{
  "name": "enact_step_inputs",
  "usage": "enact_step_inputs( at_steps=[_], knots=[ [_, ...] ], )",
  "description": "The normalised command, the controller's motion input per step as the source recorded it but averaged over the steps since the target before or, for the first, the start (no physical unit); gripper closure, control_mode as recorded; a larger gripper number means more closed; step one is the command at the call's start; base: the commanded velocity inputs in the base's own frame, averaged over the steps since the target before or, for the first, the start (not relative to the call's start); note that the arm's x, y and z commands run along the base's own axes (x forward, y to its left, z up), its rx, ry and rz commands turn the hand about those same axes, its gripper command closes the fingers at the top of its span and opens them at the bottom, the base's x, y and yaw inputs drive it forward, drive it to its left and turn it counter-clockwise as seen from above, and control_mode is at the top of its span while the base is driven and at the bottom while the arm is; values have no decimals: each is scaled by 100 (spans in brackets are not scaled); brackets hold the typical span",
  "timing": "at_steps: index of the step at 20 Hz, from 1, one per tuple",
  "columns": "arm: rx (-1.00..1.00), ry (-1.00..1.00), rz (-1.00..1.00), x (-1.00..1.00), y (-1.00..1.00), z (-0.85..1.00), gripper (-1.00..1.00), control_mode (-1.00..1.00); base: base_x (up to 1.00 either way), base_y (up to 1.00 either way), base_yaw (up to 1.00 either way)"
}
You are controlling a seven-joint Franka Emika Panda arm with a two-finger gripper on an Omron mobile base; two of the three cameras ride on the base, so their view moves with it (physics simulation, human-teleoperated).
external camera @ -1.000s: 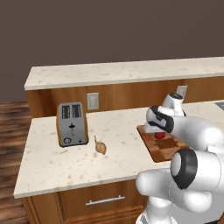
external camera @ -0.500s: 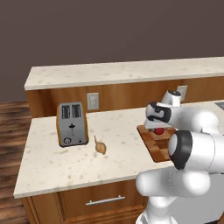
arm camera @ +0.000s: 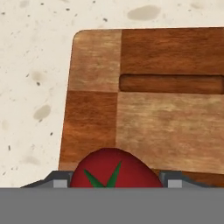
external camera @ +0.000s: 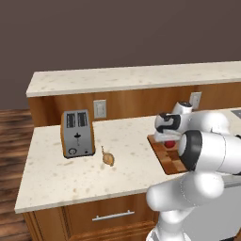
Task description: Place the avocado, onion, tomato, and bell pepper on the cutting board.
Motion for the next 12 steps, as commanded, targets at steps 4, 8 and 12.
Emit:
enact_step_inputs(
  at_steps=[4,8,12],
  knots=[
    [0,0,1,19,0,-31,100,-100,0,0,0],
    [0,0,2,16,0,-28,100,-100,0,0,0],
    [0,0,1,12,0,-30,100,-100,0,0,0]
  ],
)
